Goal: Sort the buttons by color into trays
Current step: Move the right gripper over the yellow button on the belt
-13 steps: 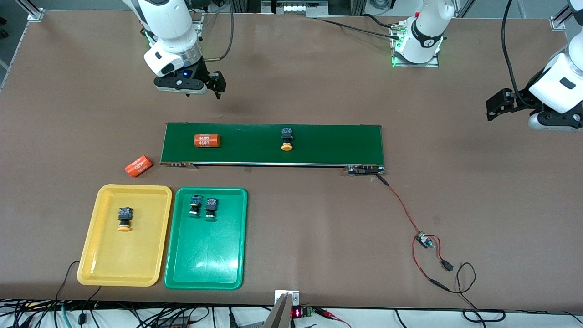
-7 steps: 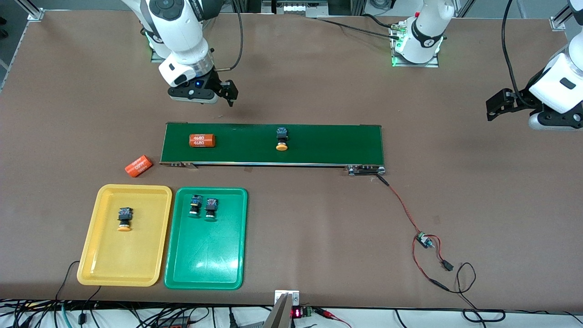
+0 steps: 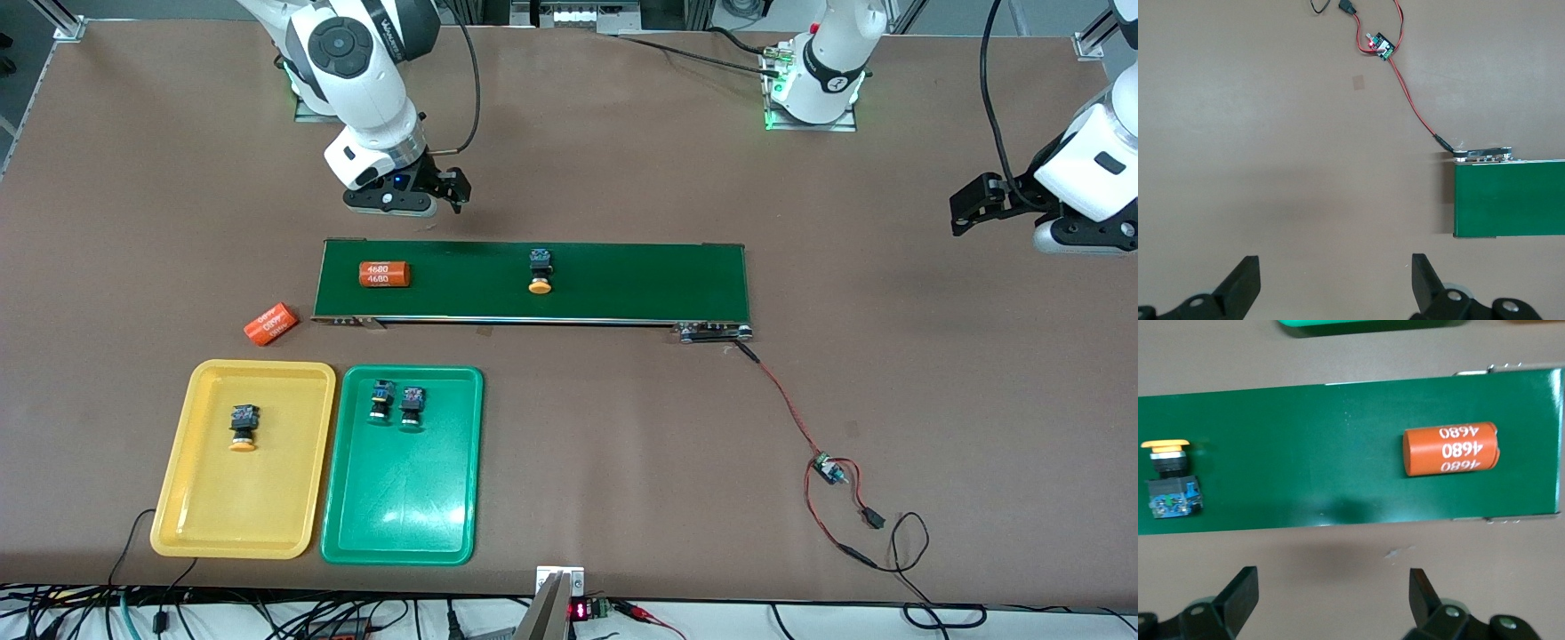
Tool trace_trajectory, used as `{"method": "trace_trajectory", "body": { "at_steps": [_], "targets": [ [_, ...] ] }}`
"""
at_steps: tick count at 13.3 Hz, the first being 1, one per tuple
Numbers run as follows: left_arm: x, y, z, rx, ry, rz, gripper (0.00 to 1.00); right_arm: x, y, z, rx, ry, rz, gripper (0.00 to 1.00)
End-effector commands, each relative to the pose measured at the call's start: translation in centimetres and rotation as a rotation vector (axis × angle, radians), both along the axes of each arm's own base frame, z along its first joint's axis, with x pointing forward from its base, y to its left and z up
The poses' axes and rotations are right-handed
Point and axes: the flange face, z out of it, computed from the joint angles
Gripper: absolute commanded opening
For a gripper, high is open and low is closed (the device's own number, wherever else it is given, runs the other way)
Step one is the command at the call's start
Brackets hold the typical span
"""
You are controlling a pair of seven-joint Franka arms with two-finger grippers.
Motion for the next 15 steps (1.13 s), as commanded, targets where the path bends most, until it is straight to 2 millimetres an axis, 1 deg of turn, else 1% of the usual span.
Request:
{"method": "trace_trajectory", "body": {
  "at_steps": [1, 4, 6, 9, 12, 15],
  "targets": [
    [-0.1, 0.2, 0.6, -0.015, 0.005, -0.019, 1.0, 0.2, 0.2, -0.6, -0.024, -0.005, 0.035, 1.0],
    [-0.1, -0.3, 0.6, -0.015, 0.004, -0.029, 1.0, 0.8, 0.4, -0.9, 0.002, -0.02, 0.031, 1.0],
    [-0.1, -0.3, 0.6, -0.015, 0.003, -0.028, 1.0, 1.3, 1.0, -1.7, 0.04, -0.039, 0.044, 1.0],
    [-0.1, -0.2, 0.6, -0.016, 0.004, -0.026, 1.0, 2.0, 1.4, -3.0, 0.059, -0.057, 0.072, 1.0],
    [0.0, -0.1, 0.6, -0.016, 0.004, -0.025, 1.0, 2.3, 1.9, -4.2, 0.072, -0.035, 0.081, 1.0],
    [-0.1, -0.2, 0.6, -0.016, 0.002, -0.026, 1.0, 1.9, 2.5, -4.9, 0.073, -0.022, 0.08, 1.0]
  ]
}}
